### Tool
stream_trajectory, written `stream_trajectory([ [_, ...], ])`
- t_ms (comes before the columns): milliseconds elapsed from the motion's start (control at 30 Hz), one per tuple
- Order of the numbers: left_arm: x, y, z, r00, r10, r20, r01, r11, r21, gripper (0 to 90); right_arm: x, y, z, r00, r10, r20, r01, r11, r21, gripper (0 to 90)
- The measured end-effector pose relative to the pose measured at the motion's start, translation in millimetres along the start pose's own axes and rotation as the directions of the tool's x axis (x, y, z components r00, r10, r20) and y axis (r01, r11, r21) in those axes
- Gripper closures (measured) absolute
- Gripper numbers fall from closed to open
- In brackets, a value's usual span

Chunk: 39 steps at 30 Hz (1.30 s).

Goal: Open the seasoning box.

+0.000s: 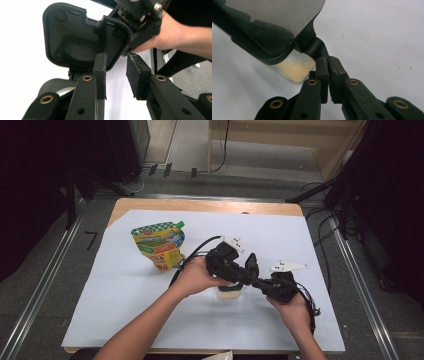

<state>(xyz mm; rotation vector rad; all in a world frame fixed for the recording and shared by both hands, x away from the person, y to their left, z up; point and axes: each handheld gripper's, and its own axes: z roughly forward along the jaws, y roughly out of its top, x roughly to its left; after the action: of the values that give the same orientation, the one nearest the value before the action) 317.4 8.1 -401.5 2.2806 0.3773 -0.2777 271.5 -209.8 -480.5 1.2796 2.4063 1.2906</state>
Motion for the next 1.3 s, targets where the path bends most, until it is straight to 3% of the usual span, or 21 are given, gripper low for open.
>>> stream_trajectory([
  [200, -0.8, -10.5, -12.6, 0.9998, -0.001, -0.019, 0.001, 1.0000, 0.000, 68.6, 8.2, -5.4, -9.8, 0.9998, -0.007, -0.018, 0.007, 1.000, -0.009, 80.9],
  [367, 2.8, -22.2, -24.3, 0.9994, -0.015, -0.031, 0.014, 0.9994, -0.032, 68.5, 18.9, -11.5, -17.9, 0.9989, -0.010, -0.046, 0.010, 1.000, 0.006, 77.0],
  [533, 5.5, -32.0, -32.9, 0.9972, -0.039, -0.064, 0.037, 0.9989, -0.030, 68.1, 27.3, -12.8, -22.1, 0.9966, -0.016, -0.081, 0.016, 1.000, -0.006, 75.3],
  [600, 8.1, -34.6, -35.2, 0.9956, -0.070, -0.062, 0.069, 0.9974, -0.018, 64.6, 32.0, -14.8, -23.6, 0.9948, -0.013, -0.101, 0.012, 1.000, -0.009, 75.0],
  [667, 11.0, -37.3, -37.9, 0.9959, -0.072, -0.055, 0.072, 0.9973, -0.012, 62.8, 37.5, -16.3, -24.8, 0.9932, -0.033, -0.111, 0.032, 0.999, -0.013, 74.3],
  [933, 13.0, -48.3, -54.3, 0.9919, -0.090, -0.090, 0.087, 0.9957, -0.031, 52.3, 58.0, -10.8, -22.6, 0.9869, -0.091, -0.133, 0.091, 0.996, -0.006, 68.9],
  [1167, 16.6, -59.5, -68.4, 0.9859, -0.130, -0.105, 0.126, 0.9910, -0.043, 46.3, 76.6, -4.7, -18.4, 0.9771, -0.150, -0.151, 0.147, 0.989, -0.026, 55.9],
  [1300, 16.1, -63.7, -75.0, 0.9845, -0.129, -0.118, 0.124, 0.9910, -0.052, 42.8, 83.0, -3.3, -13.6, 0.9726, -0.169, -0.159, 0.167, 0.986, -0.028, 51.0],
])
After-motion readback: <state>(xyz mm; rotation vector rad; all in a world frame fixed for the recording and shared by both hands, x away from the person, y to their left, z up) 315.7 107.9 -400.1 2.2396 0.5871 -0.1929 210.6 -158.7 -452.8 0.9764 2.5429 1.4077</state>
